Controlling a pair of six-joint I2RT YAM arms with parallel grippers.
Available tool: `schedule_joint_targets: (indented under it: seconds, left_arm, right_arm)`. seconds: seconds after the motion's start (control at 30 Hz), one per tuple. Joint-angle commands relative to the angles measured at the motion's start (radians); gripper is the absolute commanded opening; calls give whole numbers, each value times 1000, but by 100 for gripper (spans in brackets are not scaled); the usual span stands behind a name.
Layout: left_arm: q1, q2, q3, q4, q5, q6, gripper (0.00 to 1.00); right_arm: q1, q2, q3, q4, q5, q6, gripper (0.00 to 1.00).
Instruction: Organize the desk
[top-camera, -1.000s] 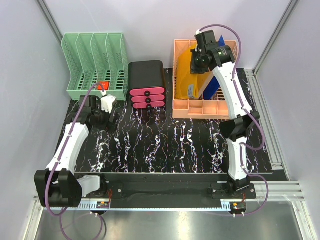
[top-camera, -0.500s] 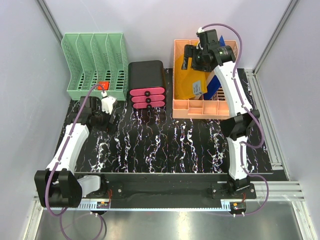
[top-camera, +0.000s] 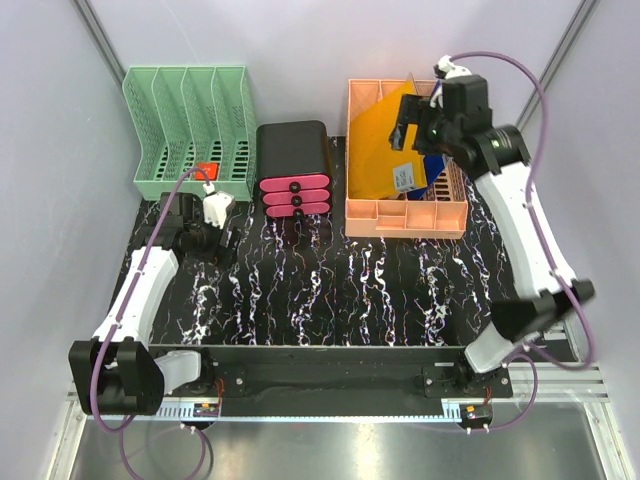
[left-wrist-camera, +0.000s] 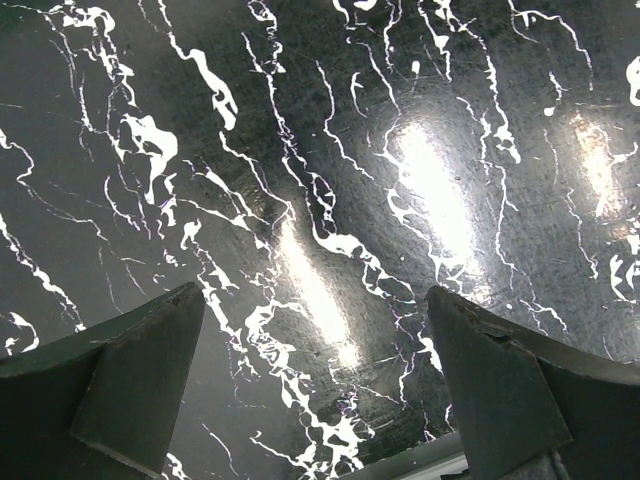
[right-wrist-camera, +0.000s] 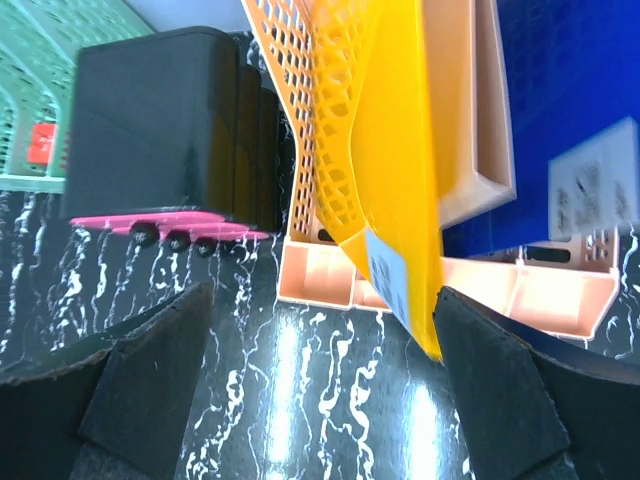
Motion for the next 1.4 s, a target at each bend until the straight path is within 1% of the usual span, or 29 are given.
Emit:
schedule_joint_targets:
  seconds: [0.0, 0.03, 0.07, 0.13, 0.17, 0.27, 0.43, 0.57, 0.63, 0.77, 0.8, 0.87, 0.9, 1.0, 1.03, 1.1, 1.13, 1.17, 1.27, 1.3, 1.37]
  left_arm:
    - [5, 0, 1, 36, 48, -18, 99]
    - [5, 0, -1, 36, 48, -16, 99]
    - [5, 0, 1, 36, 51, -18, 99]
    - [5, 0, 2, 36, 51, -19, 99]
    - [5, -2, 1, 36, 53, -18, 99]
    - [5, 1, 7, 36, 58, -19, 99]
    - [5, -5, 16, 33, 65, -29, 99]
    - [5, -14, 15, 29, 55, -22, 99]
    - [5, -17, 13, 27, 51, -19, 99]
    - [5, -17, 18, 22, 45, -18, 99]
    - [5, -17, 21, 21, 45, -16, 99]
    - [5, -19, 22, 19, 41, -13, 99]
    - [5, -20, 24, 18, 38, -10, 99]
    - [5, -22, 22, 16, 33, -6, 99]
    - [5, -20, 24, 16, 33, -6, 99]
    - [5, -19, 21, 16, 35, -6, 99]
    - [5, -19, 19, 16, 35, -7, 99]
    - [5, -17, 19, 16, 38, -6, 99]
    - [5, -12, 18, 16, 42, -7, 99]
    - [5, -11, 16, 16, 42, -10, 99]
    - [5, -11, 18, 16, 47, -10, 99]
  right_arm:
    - [6, -186, -273, 194, 21, 21, 100]
    - [8, -218, -336, 266, 21, 24, 100]
    - [8, -275, -449, 300, 26, 27, 100]
    - [8, -318, -543, 369, 47, 30, 100]
    - [8, -353, -622, 389, 47, 38, 100]
    - [9, -377, -733, 452, 44, 42, 100]
    - [9, -365, -816, 548, 72, 35, 100]
    - [9, -342, -839, 630, 96, 7, 99]
    - [8, -337, -856, 691, 104, -4, 97]
    - [6, -305, -870, 779, 118, -10, 86]
    - [9, -299, -872, 800, 116, -8, 81]
    - [8, -283, -873, 817, 112, -4, 74]
    - [9, -280, -875, 832, 109, -2, 67]
    - [9, -282, -884, 857, 109, 7, 53]
    - [8, -286, -889, 862, 103, 7, 41]
    - [8, -294, -889, 860, 96, 15, 27]
    - [8, -299, -886, 859, 92, 18, 17]
    - [8, -309, -882, 854, 89, 18, 14]
    - [9, -326, -838, 819, 73, 27, 9]
    - [8, -323, -815, 772, 76, 30, 8]
    - [8, -282, -696, 687, 84, 38, 5]
